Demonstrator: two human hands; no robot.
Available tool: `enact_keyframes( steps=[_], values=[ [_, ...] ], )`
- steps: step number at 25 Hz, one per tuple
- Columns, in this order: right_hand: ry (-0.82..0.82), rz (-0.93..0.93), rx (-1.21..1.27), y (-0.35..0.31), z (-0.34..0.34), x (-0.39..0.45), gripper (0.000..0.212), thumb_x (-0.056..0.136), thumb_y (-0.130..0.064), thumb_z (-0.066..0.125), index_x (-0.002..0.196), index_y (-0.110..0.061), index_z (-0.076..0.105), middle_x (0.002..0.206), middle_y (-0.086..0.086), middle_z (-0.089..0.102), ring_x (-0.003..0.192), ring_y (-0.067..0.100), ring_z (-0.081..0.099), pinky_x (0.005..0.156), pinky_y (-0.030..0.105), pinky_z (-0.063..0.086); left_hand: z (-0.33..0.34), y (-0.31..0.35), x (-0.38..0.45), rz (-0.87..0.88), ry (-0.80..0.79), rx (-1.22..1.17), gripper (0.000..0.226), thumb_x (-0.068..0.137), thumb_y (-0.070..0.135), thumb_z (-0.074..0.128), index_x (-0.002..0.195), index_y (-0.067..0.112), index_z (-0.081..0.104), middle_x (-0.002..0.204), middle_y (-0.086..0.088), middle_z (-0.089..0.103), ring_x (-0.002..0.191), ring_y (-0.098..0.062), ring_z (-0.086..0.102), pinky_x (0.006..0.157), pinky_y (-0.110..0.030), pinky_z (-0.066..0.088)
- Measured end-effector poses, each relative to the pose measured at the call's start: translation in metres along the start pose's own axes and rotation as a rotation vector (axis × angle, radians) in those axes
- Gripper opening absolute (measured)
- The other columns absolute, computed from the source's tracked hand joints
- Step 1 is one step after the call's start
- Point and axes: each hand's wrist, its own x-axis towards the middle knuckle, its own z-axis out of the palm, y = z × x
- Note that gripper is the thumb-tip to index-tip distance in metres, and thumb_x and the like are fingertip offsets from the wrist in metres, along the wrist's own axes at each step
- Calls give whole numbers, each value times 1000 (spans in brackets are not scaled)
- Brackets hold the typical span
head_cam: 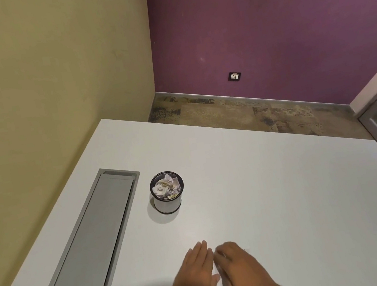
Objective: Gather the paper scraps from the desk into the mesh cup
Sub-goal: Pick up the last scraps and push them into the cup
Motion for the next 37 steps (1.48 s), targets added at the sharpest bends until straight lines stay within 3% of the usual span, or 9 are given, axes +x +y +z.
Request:
enact_keyframes(
  steps=[3,5,9,14,16,23,27,33,37],
  values=[
    [132,149,165,5,-11,-9,28,88,-24,53,112,-19,67,116,-7,65,111,12,57,93,17,43,-4,-3,-4,-7,87,-121,69,44,31,94,106,7,75,112,-5,74,104,-21,70,95,-32,53],
    [226,332,253,17,-20,-14,39,78,-27,71,116,-19,66,118,-7,62,113,15,54,95,15,36,-13,-7,-6,-85,123,-212,75,45,26,91,114,4,70,111,-3,72,99,-24,69,79,-33,60],
    [-116,545,231,28,-21,-16,80,52,-48,82,123,-33,47,115,-10,40,109,12,41,91,20,39,-23,-4,-3,-231,21,-244,84,36,31,88,113,6,66,101,-3,63,79,-24,59,54,-31,55],
    [-115,527,336,15,-3,2,58,64,-23,84,115,-30,57,103,-12,46,87,1,53,72,7,41,-11,-1,14,-372,-86,-328,57,63,25,81,115,14,61,110,1,54,100,-17,54,85,-34,48],
    [-116,496,346,11,-1,10,55,68,-20,81,118,-31,59,103,-13,46,88,1,53,71,5,41,-10,-2,21,-417,-124,-357,56,68,26,78,119,18,58,112,2,52,102,-15,52,88,-30,45],
    [-84,367,231,-2,-2,28,26,76,-13,65,96,-28,73,95,-7,60,82,8,57,71,15,45,-5,-4,31,-459,-109,-465,27,69,22,73,94,16,64,94,1,54,84,-17,55,75,-32,47],
    [-49,379,255,-2,-3,34,25,77,-7,62,85,-26,77,91,-7,70,82,8,63,70,18,49,-11,-6,38,-520,-110,-479,12,73,27,67,83,21,70,84,4,65,78,-13,61,70,-27,48],
    [-54,437,504,-2,-10,45,17,70,-9,78,71,-26,77,77,-9,74,70,3,66,66,20,55,-29,-16,42,-714,-64,-648,16,65,19,68,65,33,76,56,15,69,54,-3,62,56,-24,51],
    [36,445,691,-7,-36,70,23,63,-9,85,66,-31,78,68,-7,76,59,2,63,58,25,52,-56,-21,47,-815,84,-813,14,61,26,75,63,40,75,58,14,72,57,-5,69,59,-30,57]
  ],
)
